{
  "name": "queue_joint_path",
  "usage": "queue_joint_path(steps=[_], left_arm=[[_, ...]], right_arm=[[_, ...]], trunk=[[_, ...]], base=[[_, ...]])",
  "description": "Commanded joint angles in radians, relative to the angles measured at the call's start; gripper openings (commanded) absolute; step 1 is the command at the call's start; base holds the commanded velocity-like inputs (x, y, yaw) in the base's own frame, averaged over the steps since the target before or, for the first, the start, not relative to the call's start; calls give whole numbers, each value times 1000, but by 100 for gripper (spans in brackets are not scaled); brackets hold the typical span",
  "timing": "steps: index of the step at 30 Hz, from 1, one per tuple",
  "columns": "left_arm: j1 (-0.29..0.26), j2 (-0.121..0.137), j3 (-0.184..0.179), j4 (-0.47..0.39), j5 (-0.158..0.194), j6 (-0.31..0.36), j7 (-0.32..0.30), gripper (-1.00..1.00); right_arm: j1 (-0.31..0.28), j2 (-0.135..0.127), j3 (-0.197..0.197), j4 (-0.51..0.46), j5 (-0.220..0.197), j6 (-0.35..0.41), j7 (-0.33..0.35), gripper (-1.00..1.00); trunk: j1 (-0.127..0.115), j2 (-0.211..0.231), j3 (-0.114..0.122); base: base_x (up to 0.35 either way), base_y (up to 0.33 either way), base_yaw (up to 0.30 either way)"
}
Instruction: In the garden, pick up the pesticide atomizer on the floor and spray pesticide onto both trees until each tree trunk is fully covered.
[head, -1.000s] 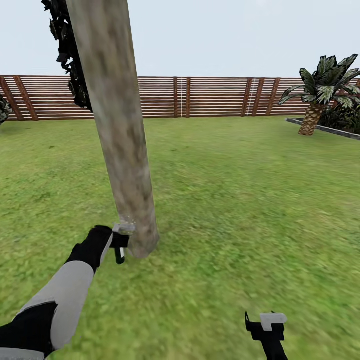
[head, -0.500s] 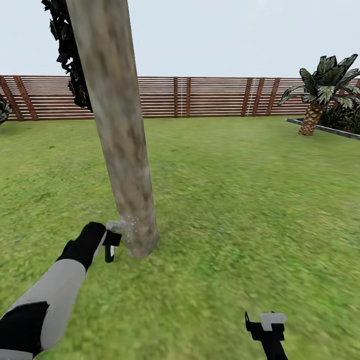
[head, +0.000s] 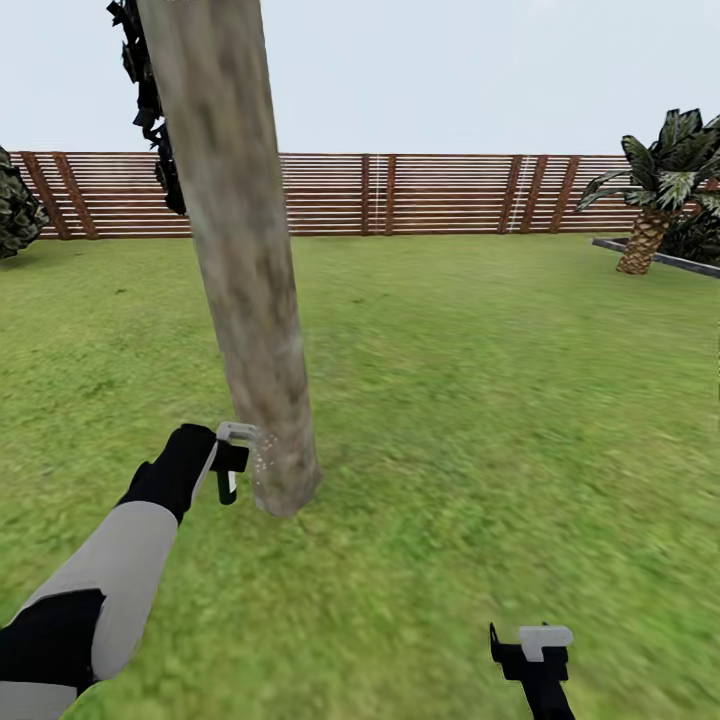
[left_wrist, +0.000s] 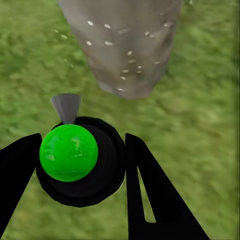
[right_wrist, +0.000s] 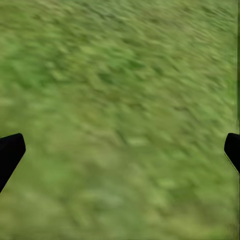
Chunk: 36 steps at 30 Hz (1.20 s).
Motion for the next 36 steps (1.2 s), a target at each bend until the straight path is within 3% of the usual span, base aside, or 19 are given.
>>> queue_joint_path(steps=[1, 14, 25, 36], left_arm=[[0, -1, 4, -1, -11, 4, -9, -100], [0, 1, 4, -2, -12, 4, -8, -100], [2, 4, 4, -24, -14, 6, -8, -100], [8, 17, 6, -31, -16, 13, -7, -100]], right_arm=[[0, 0, 9, 0, -5, -1, -5, 100], [0, 0, 9, 0, -4, -1, -4, 100], [0, 0, 9, 0, -4, -1, -4, 100], [0, 0, 9, 0, -4, -1, -4, 100]], trunk=[[0, 0, -1], [0, 0, -1], [0, 0, -1], [0, 0, -1]], base=[[-81, -271, 1], [-149, -247, 0], [180, -216, 0], [34, -271, 249]])
